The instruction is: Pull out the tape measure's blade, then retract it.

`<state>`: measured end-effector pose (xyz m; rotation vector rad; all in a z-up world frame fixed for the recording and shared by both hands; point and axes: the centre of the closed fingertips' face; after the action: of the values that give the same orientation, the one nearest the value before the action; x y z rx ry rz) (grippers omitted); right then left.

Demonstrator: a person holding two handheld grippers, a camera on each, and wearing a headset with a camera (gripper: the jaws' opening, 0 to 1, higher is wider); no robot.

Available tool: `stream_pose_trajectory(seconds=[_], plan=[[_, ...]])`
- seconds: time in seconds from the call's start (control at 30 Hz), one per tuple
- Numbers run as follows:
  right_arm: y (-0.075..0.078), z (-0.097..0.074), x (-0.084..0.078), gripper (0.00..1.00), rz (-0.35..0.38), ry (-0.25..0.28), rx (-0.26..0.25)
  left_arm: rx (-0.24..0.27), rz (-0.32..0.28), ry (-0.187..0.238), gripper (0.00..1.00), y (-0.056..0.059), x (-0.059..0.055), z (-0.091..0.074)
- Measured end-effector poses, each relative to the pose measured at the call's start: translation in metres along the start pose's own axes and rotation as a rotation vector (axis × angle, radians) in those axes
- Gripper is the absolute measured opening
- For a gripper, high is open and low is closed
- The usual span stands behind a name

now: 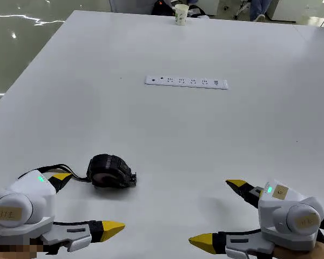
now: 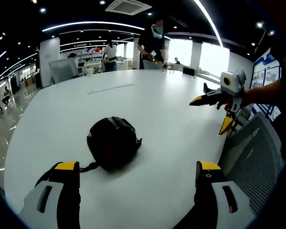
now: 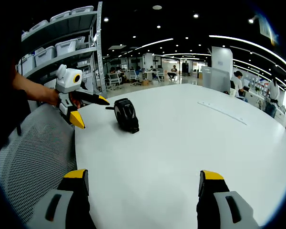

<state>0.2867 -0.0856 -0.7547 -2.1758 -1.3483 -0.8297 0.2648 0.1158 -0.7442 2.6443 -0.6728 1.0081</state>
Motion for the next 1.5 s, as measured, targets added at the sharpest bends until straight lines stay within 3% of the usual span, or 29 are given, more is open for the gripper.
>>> stream_pose_trajectory(seconds=[0.37,0.9,1.03,1.5], plan=[[0.000,-0.006,-0.003,0.99,0.030,0.024,-0.012,-0.019,0.041,0.000,0.99,0.002,0.000,-0.001],[0.000,-0.012,0.000,0.99,0.083,0.061,-0.032,-0.039,0.039,0.016,0.98,0.004,0.001,-0.001],[0.001,-0.012,0.001,0.99,0.087,0.066,-0.035,-0.024,0.028,0.012,0.99,0.001,0.000,-0.001],[0.003,-0.014,0.001,0.99,0.097,0.072,-0.038,-0.055,-0.024,0.061,0.99,0.005,0.009,-0.009]])
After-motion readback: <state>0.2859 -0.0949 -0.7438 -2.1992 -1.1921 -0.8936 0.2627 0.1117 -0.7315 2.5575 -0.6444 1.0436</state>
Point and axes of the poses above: the centre of the closed fingertips' face, and the gripper's own axes: z roughly forward along the fingers, y roughly to its right, x roughly out of its top, and after that the axes turned 14 degrees about -y, right-handed
